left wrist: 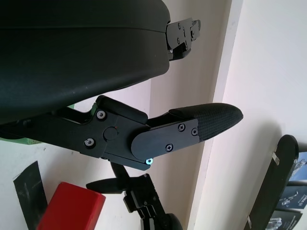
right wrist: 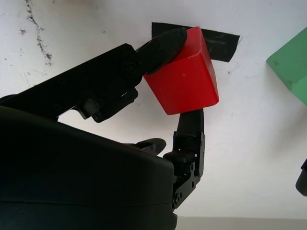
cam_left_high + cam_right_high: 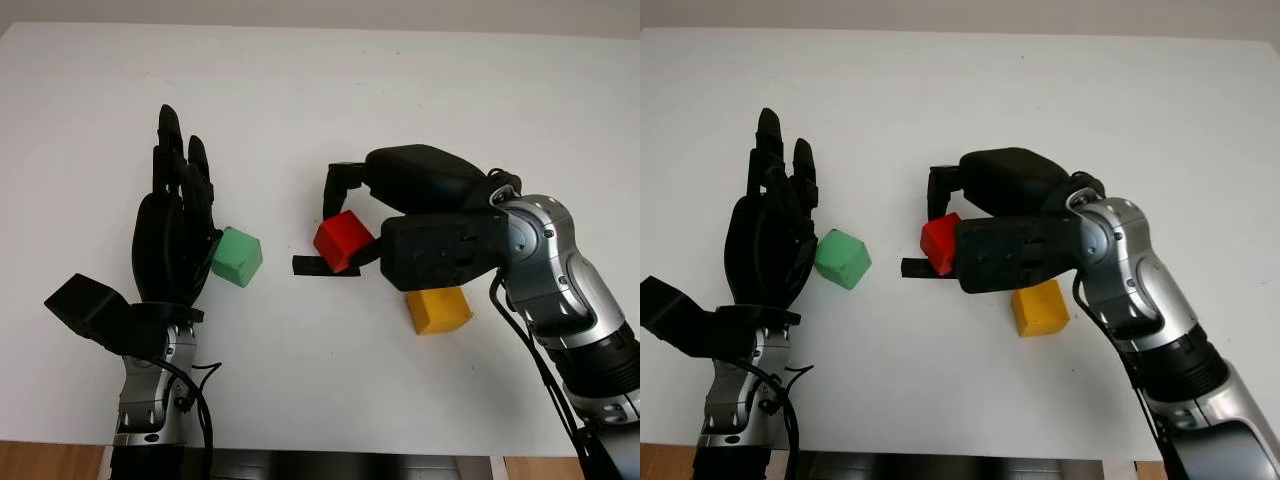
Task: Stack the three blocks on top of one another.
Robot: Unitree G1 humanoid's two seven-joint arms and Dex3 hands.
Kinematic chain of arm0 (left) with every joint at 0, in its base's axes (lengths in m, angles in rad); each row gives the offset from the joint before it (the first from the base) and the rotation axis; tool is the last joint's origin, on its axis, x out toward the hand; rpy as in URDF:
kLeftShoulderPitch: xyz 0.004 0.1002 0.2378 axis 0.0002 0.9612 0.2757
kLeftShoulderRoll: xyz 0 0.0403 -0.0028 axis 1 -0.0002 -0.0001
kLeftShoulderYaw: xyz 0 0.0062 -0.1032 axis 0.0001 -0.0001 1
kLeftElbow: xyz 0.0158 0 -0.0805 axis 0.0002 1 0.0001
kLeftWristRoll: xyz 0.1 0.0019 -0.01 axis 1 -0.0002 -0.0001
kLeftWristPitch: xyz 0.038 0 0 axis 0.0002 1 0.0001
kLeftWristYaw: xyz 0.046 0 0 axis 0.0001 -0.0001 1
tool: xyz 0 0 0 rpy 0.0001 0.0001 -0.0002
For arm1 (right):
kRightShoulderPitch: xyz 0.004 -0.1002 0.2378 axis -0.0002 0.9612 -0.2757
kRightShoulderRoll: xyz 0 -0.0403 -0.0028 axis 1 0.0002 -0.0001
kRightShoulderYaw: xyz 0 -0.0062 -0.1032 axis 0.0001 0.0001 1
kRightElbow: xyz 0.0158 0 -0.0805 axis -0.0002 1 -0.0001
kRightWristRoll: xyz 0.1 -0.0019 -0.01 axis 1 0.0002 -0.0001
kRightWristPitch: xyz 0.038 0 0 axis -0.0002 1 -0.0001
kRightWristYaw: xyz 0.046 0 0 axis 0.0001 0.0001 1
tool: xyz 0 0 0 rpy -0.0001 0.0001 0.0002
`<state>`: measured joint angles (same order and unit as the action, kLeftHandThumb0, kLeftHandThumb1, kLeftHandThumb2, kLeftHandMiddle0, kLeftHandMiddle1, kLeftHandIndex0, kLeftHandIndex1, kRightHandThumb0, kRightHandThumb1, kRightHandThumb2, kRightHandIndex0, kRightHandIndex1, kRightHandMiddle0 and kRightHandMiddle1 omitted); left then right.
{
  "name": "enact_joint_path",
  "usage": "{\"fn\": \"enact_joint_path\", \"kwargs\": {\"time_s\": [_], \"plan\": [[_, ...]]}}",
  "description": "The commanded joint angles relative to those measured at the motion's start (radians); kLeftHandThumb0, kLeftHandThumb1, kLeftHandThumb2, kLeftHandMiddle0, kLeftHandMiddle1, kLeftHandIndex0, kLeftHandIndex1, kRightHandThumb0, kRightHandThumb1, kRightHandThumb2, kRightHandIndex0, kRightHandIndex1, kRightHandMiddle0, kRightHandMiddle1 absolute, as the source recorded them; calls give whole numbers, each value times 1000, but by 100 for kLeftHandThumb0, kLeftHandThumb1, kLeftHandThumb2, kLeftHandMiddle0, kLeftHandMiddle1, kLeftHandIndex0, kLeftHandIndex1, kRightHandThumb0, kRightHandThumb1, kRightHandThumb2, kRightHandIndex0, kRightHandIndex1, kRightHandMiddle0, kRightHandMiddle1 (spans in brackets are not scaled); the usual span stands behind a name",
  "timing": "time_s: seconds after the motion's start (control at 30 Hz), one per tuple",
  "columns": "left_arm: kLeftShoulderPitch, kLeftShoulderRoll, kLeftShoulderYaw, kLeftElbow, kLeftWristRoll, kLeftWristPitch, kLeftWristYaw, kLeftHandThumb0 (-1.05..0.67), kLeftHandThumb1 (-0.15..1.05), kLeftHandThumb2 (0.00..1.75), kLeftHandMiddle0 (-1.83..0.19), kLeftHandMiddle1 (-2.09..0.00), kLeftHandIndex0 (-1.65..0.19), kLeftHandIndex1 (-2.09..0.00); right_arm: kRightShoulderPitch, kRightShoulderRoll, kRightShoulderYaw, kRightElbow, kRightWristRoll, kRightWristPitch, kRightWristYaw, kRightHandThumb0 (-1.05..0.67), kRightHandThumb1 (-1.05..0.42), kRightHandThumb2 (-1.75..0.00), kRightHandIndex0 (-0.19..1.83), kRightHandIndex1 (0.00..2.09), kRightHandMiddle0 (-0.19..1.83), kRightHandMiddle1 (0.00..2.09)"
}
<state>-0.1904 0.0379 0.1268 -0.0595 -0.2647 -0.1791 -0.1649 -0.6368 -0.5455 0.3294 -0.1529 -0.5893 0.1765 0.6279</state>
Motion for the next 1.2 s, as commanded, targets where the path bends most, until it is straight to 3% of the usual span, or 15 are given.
{"fn": "enact_joint_path", "kwargs": {"time_s": [0.0,0.7,1.0,1.1,1.17], "plan": [[22,-4,-3,-13,3,-12,-2,-70,105,65,19,0,19,0,6,9,6,5,-2,-7,-1,-39,-90,-5,42,7,45,158],[22,-7,-7,-30,13,5,16,-71,105,65,19,0,19,0,24,46,36,85,-8,-75,-58,-41,-93,-6,45,8,44,166],[16,0,-2,-33,18,8,24,-72,105,63,19,0,19,0,13,18,58,108,-74,-148,-90,-47,-92,-5,46,9,42,161],[11,4,2,-31,18,7,22,-72,105,62,19,0,19,0,7,0,57,97,-102,-158,-64,-59,-91,-5,37,4,14,143],[8,5,5,-33,24,8,30,-72,105,62,19,0,19,0,7,-15,35,87,-86,-166,-46,-63,-90,-5,32,2,8,119]]}}
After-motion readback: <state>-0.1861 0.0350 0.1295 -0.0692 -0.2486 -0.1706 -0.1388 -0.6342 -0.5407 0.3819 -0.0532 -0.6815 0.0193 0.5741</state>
